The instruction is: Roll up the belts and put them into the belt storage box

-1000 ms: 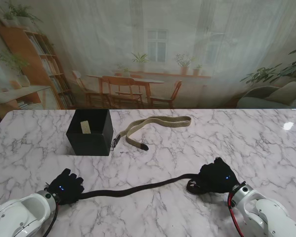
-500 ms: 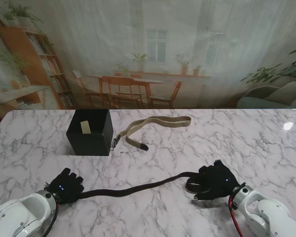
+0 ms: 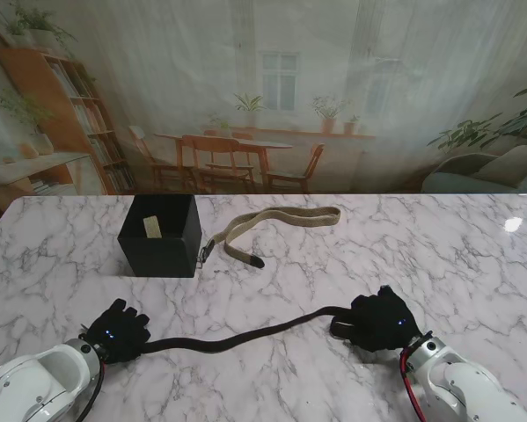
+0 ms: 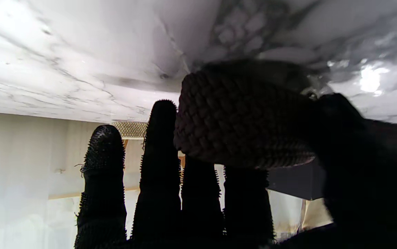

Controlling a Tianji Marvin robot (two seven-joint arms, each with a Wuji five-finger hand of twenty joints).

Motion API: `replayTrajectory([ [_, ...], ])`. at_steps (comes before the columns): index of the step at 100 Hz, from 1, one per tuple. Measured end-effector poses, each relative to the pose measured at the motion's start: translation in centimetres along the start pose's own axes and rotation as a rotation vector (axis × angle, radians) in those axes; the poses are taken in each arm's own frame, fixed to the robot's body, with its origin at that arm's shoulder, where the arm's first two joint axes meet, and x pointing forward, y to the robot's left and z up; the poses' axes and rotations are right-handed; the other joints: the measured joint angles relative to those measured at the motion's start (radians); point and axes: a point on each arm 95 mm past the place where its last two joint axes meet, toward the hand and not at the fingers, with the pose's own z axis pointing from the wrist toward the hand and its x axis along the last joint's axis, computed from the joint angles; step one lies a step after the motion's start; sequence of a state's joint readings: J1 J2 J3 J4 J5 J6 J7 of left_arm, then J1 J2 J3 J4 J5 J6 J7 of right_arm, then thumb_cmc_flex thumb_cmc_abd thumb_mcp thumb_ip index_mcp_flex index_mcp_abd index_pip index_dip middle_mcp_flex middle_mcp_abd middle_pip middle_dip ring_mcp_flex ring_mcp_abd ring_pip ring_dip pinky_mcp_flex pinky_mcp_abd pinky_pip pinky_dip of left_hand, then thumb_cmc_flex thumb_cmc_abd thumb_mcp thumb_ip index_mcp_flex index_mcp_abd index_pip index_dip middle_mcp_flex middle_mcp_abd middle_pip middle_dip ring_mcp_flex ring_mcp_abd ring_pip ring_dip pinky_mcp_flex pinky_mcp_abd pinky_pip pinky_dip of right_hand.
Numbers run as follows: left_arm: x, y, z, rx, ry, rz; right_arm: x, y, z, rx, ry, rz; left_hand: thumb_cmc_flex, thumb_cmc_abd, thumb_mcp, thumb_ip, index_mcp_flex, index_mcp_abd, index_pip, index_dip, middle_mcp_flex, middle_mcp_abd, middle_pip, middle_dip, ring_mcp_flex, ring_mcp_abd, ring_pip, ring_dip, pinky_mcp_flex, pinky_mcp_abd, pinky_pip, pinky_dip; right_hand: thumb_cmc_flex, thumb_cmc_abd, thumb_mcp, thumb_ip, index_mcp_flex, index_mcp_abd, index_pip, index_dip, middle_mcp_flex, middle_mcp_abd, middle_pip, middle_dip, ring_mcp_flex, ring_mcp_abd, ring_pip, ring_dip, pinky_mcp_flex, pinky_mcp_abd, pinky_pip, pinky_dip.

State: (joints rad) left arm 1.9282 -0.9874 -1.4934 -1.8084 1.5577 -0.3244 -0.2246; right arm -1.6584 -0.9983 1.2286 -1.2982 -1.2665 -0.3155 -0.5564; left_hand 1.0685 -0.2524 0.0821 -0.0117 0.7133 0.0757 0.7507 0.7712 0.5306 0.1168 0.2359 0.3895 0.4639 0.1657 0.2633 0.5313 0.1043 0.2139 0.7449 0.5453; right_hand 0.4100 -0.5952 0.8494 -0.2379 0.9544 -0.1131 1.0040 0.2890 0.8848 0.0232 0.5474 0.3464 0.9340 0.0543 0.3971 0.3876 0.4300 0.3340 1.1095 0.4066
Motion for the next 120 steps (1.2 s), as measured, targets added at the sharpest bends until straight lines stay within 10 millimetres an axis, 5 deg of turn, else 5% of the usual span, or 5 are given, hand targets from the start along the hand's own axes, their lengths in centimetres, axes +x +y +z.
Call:
replayTrajectory([
  [32, 0.24, -0.32, -0.50, 0.019, 0.023, -0.025, 0.25, -0.05, 0.35, -0.025, -0.060, 0.025, 0.000, 0.000, 0.000, 0.000, 0.000, -0.012, 0.000, 0.000, 0.000, 0.000, 0.000, 0.000, 0.000, 0.000, 0.000, 0.000, 0.000, 0.000, 0.000, 0.000, 0.002, -0.009, 0.027, -0.030, -0.195, -0.117, -0.039, -0.022, 0.284, 0.003, 0.092, 0.103, 0.240, -0.012, 0.170, 0.127, 0.096, -0.002, 0.087, 0.038],
  [41, 0.27, -0.43, -0.52, 0.026, 0.024, -0.025, 0.31, -0.01, 0.36, -0.028, -0.057, 0.021, 0.000, 0.001, 0.000, 0.000, 0.000, -0.021, -0.002, 0.000, 0.000, 0.000, 0.000, 0.000, 0.000, 0.000, 0.000, 0.000, 0.000, 0.000, 0.000, 0.000, 0.002, -0.005, 0.062, 0.042, -0.313, -0.118, -0.203, 0.010, 0.331, 0.002, 0.115, 0.116, 0.272, -0.016, 0.197, 0.139, 0.111, -0.005, 0.100, 0.045],
  [56, 0.29, -0.51, -0.52, 0.034, 0.025, -0.025, 0.39, -0.02, 0.40, -0.030, -0.053, 0.027, 0.000, 0.001, 0.000, 0.000, 0.000, -0.021, -0.002, 0.000, 0.000, 0.000, 0.000, 0.000, 0.000, 0.000, 0.000, 0.000, 0.000, 0.000, 0.000, 0.000, 0.001, 0.007, 0.083, 0.051, -0.581, -0.118, -0.212, 0.013, 0.402, -0.011, 0.140, 0.116, 0.329, -0.017, 0.242, 0.149, 0.143, -0.016, 0.122, 0.054],
  [75, 0.22, -0.49, -0.57, 0.034, 0.021, -0.024, 0.52, -0.23, 0.52, 0.005, -0.059, 0.031, 0.000, 0.004, 0.000, 0.000, 0.000, -0.021, -0.002, 0.000, 0.000, 0.000, 0.000, 0.000, 0.000, 0.000, 0.000, 0.000, -0.002, 0.000, 0.000, 0.000, 0.022, 0.018, 0.084, 0.051, -0.677, -0.193, -0.182, 0.009, 0.444, -0.011, 0.212, 0.117, 0.362, -0.011, 0.325, 0.161, 0.213, -0.019, 0.148, 0.054],
  [120, 0.14, -0.44, -0.58, 0.038, 0.015, -0.026, 0.37, 0.45, 0.38, 0.018, -0.008, -0.028, 0.000, 0.002, 0.000, 0.000, 0.000, -0.021, -0.002, 0.000, 0.000, 0.000, 0.000, 0.000, 0.000, 0.000, 0.000, 0.000, -0.003, 0.000, 0.000, 0.000, 0.011, 0.000, 0.038, 0.022, -0.363, -0.273, -0.239, -0.084, 0.305, -0.002, 0.122, 0.116, 0.220, -0.005, 0.163, 0.127, 0.036, 0.019, 0.072, 0.072],
])
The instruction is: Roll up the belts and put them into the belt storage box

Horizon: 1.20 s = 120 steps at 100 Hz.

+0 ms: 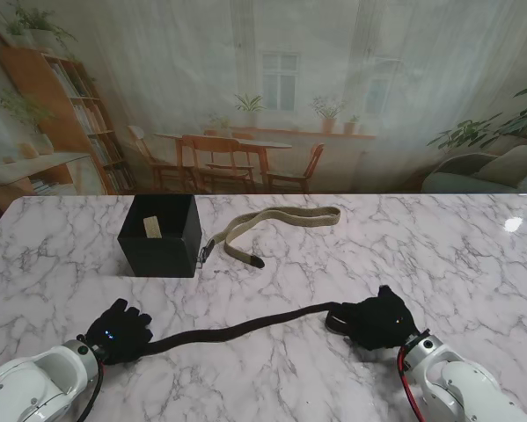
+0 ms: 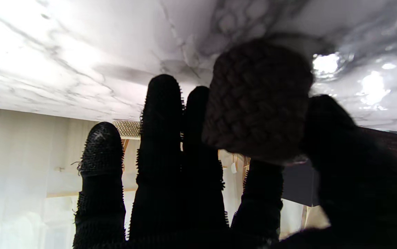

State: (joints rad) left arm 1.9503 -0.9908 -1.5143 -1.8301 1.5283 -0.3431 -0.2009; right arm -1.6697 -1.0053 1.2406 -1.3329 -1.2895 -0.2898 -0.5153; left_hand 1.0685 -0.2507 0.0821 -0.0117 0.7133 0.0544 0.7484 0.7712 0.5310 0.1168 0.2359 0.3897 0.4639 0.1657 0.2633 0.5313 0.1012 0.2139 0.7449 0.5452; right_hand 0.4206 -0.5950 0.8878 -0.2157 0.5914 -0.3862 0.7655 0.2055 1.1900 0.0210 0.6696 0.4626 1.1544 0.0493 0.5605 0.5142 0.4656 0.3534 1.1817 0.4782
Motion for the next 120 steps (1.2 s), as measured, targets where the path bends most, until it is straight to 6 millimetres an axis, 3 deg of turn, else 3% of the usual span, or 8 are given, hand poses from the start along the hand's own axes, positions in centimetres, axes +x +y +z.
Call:
replayTrajectory([
  [14, -0.05, 0.00, 0.00, 0.000, -0.005, 0.006, -0.05, 0.00, -0.07, -0.005, -0.002, 0.000, 0.000, -0.003, 0.000, 0.000, 0.000, 0.000, 0.000, 0.000, 0.000, 0.000, 0.000, 0.000, 0.000, 0.000, 0.000, 0.000, 0.000, 0.000, 0.000, 0.000, 0.001, 0.014, -0.065, -0.026, 0.044, -0.001, 0.173, 0.079, -0.196, -0.001, -0.078, -0.001, -0.090, 0.000, -0.002, 0.006, -0.030, 0.010, -0.012, 0.022],
  [36, -0.39, 0.10, -0.07, -0.007, -0.029, 0.037, 0.00, -0.24, -0.21, -0.005, -0.004, -0.015, 0.000, -0.006, 0.000, 0.000, 0.000, 0.000, 0.000, 0.000, 0.000, 0.000, 0.000, 0.000, 0.000, 0.000, 0.000, 0.000, 0.000, 0.000, 0.000, 0.000, -0.009, 0.020, -0.099, -0.026, 0.049, 0.001, 0.174, 0.186, -0.521, 0.011, -0.104, -0.074, -0.335, -0.003, -0.011, -0.005, -0.102, 0.010, -0.032, 0.035],
  [51, -0.55, 0.23, -0.24, -0.008, -0.035, 0.027, -0.06, -0.24, -0.31, -0.011, -0.002, -0.026, 0.000, -0.006, 0.000, 0.000, 0.000, 0.000, 0.000, 0.000, 0.000, 0.000, 0.000, 0.000, 0.000, 0.000, 0.000, 0.000, 0.000, 0.000, 0.000, 0.000, -0.095, 0.054, -0.097, 0.068, 0.021, 0.085, 0.038, 0.276, -0.654, 0.040, -0.100, -0.119, -0.476, -0.005, -0.036, -0.072, -0.180, 0.012, -0.075, 0.035],
  [64, -0.42, 0.20, -0.20, -0.008, -0.030, 0.022, -0.14, -0.22, -0.41, -0.027, -0.006, -0.003, 0.000, -0.006, 0.000, 0.000, 0.000, 0.000, 0.000, 0.000, 0.000, 0.000, 0.000, 0.000, 0.000, 0.000, 0.000, 0.000, 0.000, 0.000, 0.000, 0.000, -0.095, 0.055, -0.120, 0.078, -0.061, 0.146, 0.033, 0.290, -0.765, 0.069, -0.095, -0.121, -0.557, 0.007, -0.075, -0.101, -0.222, 0.012, -0.094, 0.035],
  [81, -0.34, 0.17, -0.15, -0.008, -0.028, 0.022, -0.14, -0.22, -0.47, -0.040, -0.014, 0.022, 0.000, -0.006, 0.000, 0.000, 0.000, 0.000, 0.000, 0.000, 0.000, 0.000, 0.000, 0.000, 0.000, 0.000, 0.000, 0.000, 0.000, 0.000, 0.000, 0.000, -0.095, 0.053, -0.099, 0.079, -0.050, 0.124, 0.048, 0.301, -0.804, 0.088, -0.090, -0.139, -0.584, 0.018, -0.109, -0.143, -0.247, 0.013, -0.106, 0.028],
  [93, -0.34, 0.17, -0.15, -0.008, -0.028, 0.022, -0.03, -0.34, -0.50, -0.047, -0.014, 0.027, 0.000, -0.006, 0.000, 0.000, 0.000, 0.000, 0.000, 0.000, 0.000, 0.000, 0.000, 0.000, 0.000, 0.000, 0.000, 0.000, 0.000, 0.000, 0.000, 0.000, -0.068, 0.041, -0.059, -0.024, 0.039, 0.061, 0.213, 0.151, -0.789, 0.087, -0.087, -0.146, -0.584, 0.019, -0.109, -0.149, -0.253, 0.014, -0.108, 0.016],
  [107, -0.34, 0.15, -0.15, -0.005, -0.028, 0.022, 0.13, -0.43, -0.39, -0.067, -0.012, 0.034, 0.000, -0.005, -0.002, 0.000, 0.000, 0.000, 0.000, 0.000, 0.000, 0.000, 0.000, 0.000, 0.000, 0.000, 0.000, 0.000, 0.000, 0.000, 0.000, 0.000, -0.032, 0.037, -0.035, -0.047, 0.215, 0.065, 0.301, 0.042, -0.694, 0.050, -0.048, -0.132, -0.581, 0.019, -0.109, -0.155, -0.244, 0.018, -0.111, 0.010],
  [120, -0.32, 0.15, -0.15, -0.005, -0.027, 0.022, 0.19, -0.52, -0.30, -0.099, -0.010, 0.038, 0.000, -0.002, -0.003, 0.000, 0.000, 0.000, 0.000, 0.000, 0.000, 0.000, 0.000, 0.000, 0.000, 0.000, 0.000, 0.000, 0.000, 0.000, 0.000, 0.000, -0.034, 0.028, 0.011, -0.047, 0.374, 0.159, 0.303, -0.017, -0.528, -0.028, -0.041, -0.133, -0.499, 0.019, -0.108, -0.170, -0.213, 0.020, -0.111, -0.017],
])
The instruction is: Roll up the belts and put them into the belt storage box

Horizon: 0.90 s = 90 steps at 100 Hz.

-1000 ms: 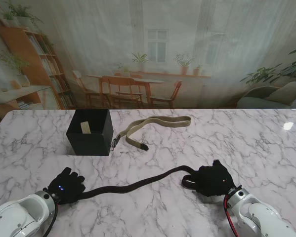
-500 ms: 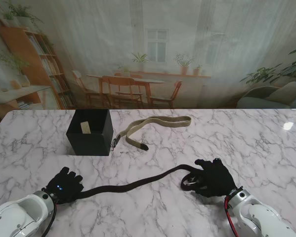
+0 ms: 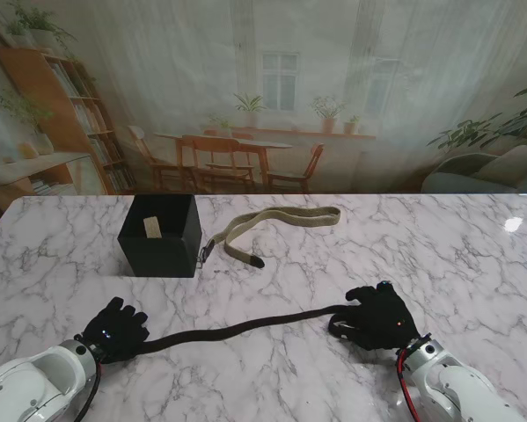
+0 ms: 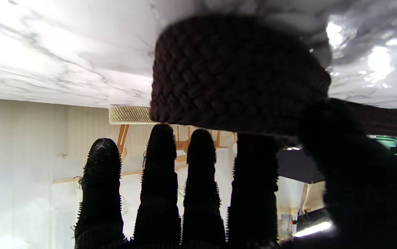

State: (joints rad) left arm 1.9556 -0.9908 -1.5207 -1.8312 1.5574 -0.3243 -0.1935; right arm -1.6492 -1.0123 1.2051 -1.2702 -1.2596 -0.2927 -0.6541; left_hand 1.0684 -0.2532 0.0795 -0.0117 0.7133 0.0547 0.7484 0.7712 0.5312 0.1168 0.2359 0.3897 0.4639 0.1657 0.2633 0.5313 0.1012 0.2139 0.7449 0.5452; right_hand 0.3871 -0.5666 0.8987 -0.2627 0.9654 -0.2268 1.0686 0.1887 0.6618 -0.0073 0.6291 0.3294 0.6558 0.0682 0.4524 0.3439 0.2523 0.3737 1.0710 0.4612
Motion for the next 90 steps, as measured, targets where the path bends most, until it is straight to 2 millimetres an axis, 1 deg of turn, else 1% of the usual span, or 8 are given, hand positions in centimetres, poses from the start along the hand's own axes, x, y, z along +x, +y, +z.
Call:
replayTrajectory([
  [10, 0.04, -0.01, 0.01, 0.001, 0.001, 0.000, -0.01, -0.10, 0.10, -0.023, -0.003, -0.001, 0.000, 0.001, 0.000, 0.000, 0.000, 0.000, 0.000, 0.000, 0.000, 0.000, 0.000, 0.000, 0.000, 0.000, 0.000, 0.000, 0.000, 0.000, 0.000, 0.000, 0.000, 0.000, 0.026, 0.022, 0.088, 0.076, -0.018, 0.012, 0.244, -0.042, 0.000, -0.001, 0.173, 0.000, -0.001, -0.008, 0.077, 0.003, 0.010, -0.035],
  [19, 0.06, -0.02, 0.02, 0.003, 0.002, -0.002, -0.04, -0.16, 0.27, -0.032, -0.023, -0.001, 0.000, 0.006, 0.000, 0.000, 0.000, 0.000, 0.000, 0.000, 0.000, 0.000, 0.000, 0.000, 0.000, 0.000, 0.000, 0.000, 0.000, 0.000, 0.000, 0.000, 0.000, 0.000, 0.037, 0.022, 0.126, 0.101, -0.026, 0.080, 0.407, -0.020, -0.009, 0.014, 0.386, -0.002, 0.018, 0.027, 0.192, 0.003, 0.068, -0.055],
  [39, 0.03, -0.07, 0.01, 0.008, 0.002, -0.002, 0.13, -0.34, 0.53, -0.038, -0.063, 0.016, 0.000, 0.007, 0.000, 0.000, 0.000, 0.000, 0.000, 0.000, 0.000, 0.000, 0.000, 0.000, 0.000, 0.000, 0.000, 0.000, 0.000, 0.000, 0.000, 0.000, 0.003, 0.000, 0.035, 0.032, 0.107, 0.120, -0.005, 0.253, 0.479, 0.034, -0.008, 0.093, 0.486, 0.001, 0.070, 0.121, 0.320, -0.042, 0.184, -0.024],
  [60, 0.04, -0.06, 0.02, 0.010, 0.002, -0.002, 0.09, -0.46, 0.55, -0.017, -0.069, 0.015, 0.000, 0.007, 0.000, 0.000, 0.000, 0.000, 0.000, 0.000, 0.000, 0.000, 0.000, 0.000, 0.000, 0.000, 0.000, 0.000, 0.000, 0.000, 0.000, 0.000, 0.026, -0.024, -0.016, 0.032, -0.288, -0.028, 0.135, 0.275, 0.531, 0.034, 0.069, 0.148, 0.572, 0.004, 0.195, 0.184, 0.391, -0.049, 0.270, 0.031],
  [67, 0.08, -0.08, 0.04, 0.010, 0.003, -0.002, 0.13, -0.46, 0.58, -0.013, -0.068, 0.014, 0.000, 0.007, 0.000, 0.000, 0.000, 0.000, 0.000, 0.000, 0.000, 0.000, 0.000, 0.000, 0.000, 0.000, 0.000, 0.000, 0.000, 0.000, 0.000, 0.000, 0.026, -0.024, 0.015, 0.032, -0.366, -0.027, 0.034, 0.194, 0.569, 0.031, 0.107, 0.148, 0.600, 0.000, 0.241, 0.194, 0.413, -0.054, 0.282, 0.032],
  [75, 0.08, -0.08, 0.04, 0.010, 0.004, -0.003, 0.19, -0.49, 0.59, -0.010, -0.066, 0.012, 0.000, 0.007, 0.000, 0.000, 0.000, 0.000, 0.000, 0.000, 0.000, 0.000, 0.000, 0.000, 0.000, 0.000, 0.000, 0.000, 0.000, 0.000, 0.000, 0.000, 0.024, -0.021, 0.044, 0.090, -0.460, -0.012, -0.087, 0.210, 0.594, 0.024, 0.137, 0.143, 0.614, -0.004, 0.275, 0.205, 0.423, -0.056, 0.289, 0.032],
  [80, 0.08, -0.07, 0.04, 0.009, 0.004, -0.003, 0.22, -0.52, 0.59, -0.009, -0.063, 0.011, 0.000, 0.007, 0.000, 0.000, 0.000, 0.000, 0.000, 0.000, 0.000, 0.000, 0.000, 0.000, 0.000, 0.000, 0.000, 0.000, 0.000, 0.000, 0.000, 0.000, 0.025, -0.032, 0.057, 0.103, -0.619, 0.042, -0.239, 0.151, 0.633, 0.017, 0.154, 0.141, 0.614, -0.006, 0.295, 0.207, 0.424, -0.058, 0.291, 0.032],
  [90, 0.06, -0.07, 0.03, 0.009, 0.003, -0.003, 0.28, -0.58, 0.65, -0.006, -0.059, 0.012, 0.000, 0.007, 0.000, 0.000, 0.000, 0.000, 0.000, 0.000, 0.000, 0.000, 0.000, 0.000, 0.000, 0.000, 0.000, 0.000, 0.000, 0.000, 0.000, 0.000, 0.062, -0.033, 0.059, 0.103, -0.779, 0.049, -0.302, 0.100, 0.664, 0.017, 0.165, 0.132, 0.630, -0.005, 0.339, 0.216, 0.439, -0.060, 0.292, 0.031],
])
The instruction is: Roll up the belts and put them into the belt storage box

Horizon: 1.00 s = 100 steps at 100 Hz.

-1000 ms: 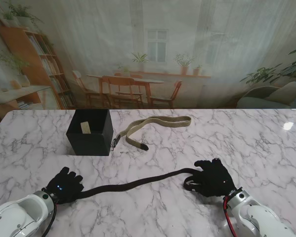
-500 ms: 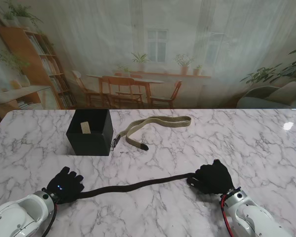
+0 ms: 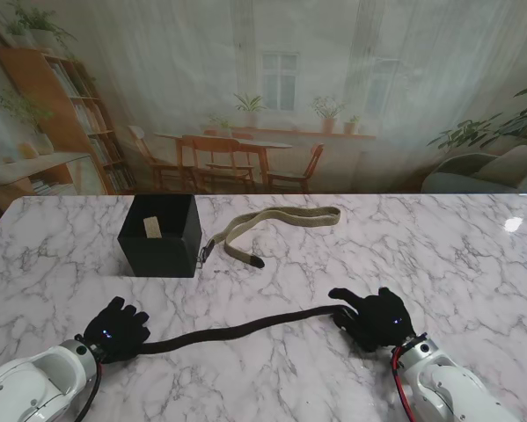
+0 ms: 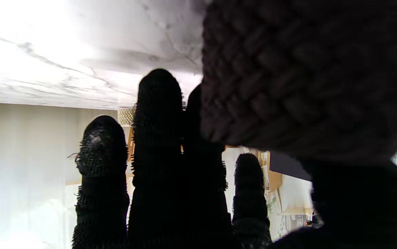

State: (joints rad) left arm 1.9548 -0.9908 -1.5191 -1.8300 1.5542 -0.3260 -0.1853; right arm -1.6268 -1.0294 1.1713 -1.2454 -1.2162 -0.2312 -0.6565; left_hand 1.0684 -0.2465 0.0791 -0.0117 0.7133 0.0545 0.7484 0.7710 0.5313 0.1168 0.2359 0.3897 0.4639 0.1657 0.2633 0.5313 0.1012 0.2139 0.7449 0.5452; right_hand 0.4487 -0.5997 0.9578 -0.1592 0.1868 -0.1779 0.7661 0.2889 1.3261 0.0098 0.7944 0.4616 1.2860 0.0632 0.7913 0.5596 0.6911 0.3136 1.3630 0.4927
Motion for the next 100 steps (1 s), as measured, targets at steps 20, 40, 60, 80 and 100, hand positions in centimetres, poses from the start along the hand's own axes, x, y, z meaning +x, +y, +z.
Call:
replayTrajectory([
  [20, 0.0, 0.0, 0.0, -0.001, -0.001, 0.000, 0.1, 0.0, 0.1, 0.012, 0.005, -0.003, 0.000, 0.000, 0.000, 0.000, 0.000, 0.000, 0.000, 0.000, 0.000, 0.000, 0.000, 0.000, 0.000, 0.000, 0.000, 0.000, 0.000, 0.000, 0.000, 0.000, 0.049, 0.077, -0.006, 0.000, 0.046, -0.211, 0.005, -0.026, 0.015, 0.019, 0.000, 0.000, 0.005, 0.012, 0.027, 0.000, 0.022, -0.002, 0.000, -0.015],
  [40, 0.0, 0.0, 0.0, -0.002, 0.000, -0.003, 0.0, 0.1, 0.2, 0.023, 0.034, 0.030, 0.000, 0.000, 0.000, 0.000, 0.000, 0.000, 0.000, 0.000, 0.000, 0.000, 0.000, 0.000, 0.000, 0.000, 0.000, 0.000, 0.000, 0.000, 0.000, 0.000, 0.098, 0.060, -0.040, -0.085, 0.517, -0.194, 0.159, -0.246, 0.053, 0.040, -0.041, 0.002, 0.009, 0.026, 0.019, -0.026, -0.008, 0.008, -0.028, -0.016],
  [60, 0.1, 0.0, 0.1, -0.003, 0.002, -0.006, 0.0, 0.7, 0.3, 0.050, 0.049, 0.034, 0.000, 0.000, 0.000, 0.000, 0.000, 0.000, 0.000, 0.000, 0.000, 0.000, 0.000, 0.000, 0.000, 0.000, 0.000, 0.000, 0.000, 0.000, 0.000, 0.000, -0.103, 0.047, -0.063, -0.017, 0.696, -0.026, 0.007, -0.056, 0.079, 0.024, -0.127, -0.060, 0.014, 0.011, -0.095, -0.071, -0.018, -0.020, -0.052, -0.016],
  [80, 0.1, 0.0, 0.2, 0.006, 0.001, -0.008, 0.1, 2.9, 0.4, 0.236, 0.100, 0.051, -0.002, 0.009, -0.007, 0.000, 0.000, -0.002, -0.002, -0.015, 0.000, 0.000, 0.000, 0.000, 0.000, 0.000, 0.000, 0.000, -0.001, 0.000, 0.000, 0.000, -0.186, 0.085, -0.142, 0.033, 0.607, 0.126, -0.128, 0.038, 0.038, 0.024, -0.320, -0.158, -0.051, -0.007, -0.306, -0.135, -0.086, -0.088, -0.095, -0.018],
  [100, 0.0, 0.0, 0.3, 0.029, -0.001, -0.025, 0.2, 4.2, -0.2, 0.395, 0.117, 0.059, -0.082, 0.057, -0.055, 0.000, 0.000, -0.011, -0.123, -0.100, 0.002, 0.001, -0.014, 0.000, 0.000, 0.002, 0.000, 0.000, -0.011, 0.001, -0.002, 0.000, -0.186, 0.081, -0.054, 0.053, 0.395, 0.240, -0.221, 0.080, -0.136, 0.027, -0.439, -0.259, -0.210, -0.040, -0.464, -0.249, -0.153, -0.116, -0.177, -0.042],
])
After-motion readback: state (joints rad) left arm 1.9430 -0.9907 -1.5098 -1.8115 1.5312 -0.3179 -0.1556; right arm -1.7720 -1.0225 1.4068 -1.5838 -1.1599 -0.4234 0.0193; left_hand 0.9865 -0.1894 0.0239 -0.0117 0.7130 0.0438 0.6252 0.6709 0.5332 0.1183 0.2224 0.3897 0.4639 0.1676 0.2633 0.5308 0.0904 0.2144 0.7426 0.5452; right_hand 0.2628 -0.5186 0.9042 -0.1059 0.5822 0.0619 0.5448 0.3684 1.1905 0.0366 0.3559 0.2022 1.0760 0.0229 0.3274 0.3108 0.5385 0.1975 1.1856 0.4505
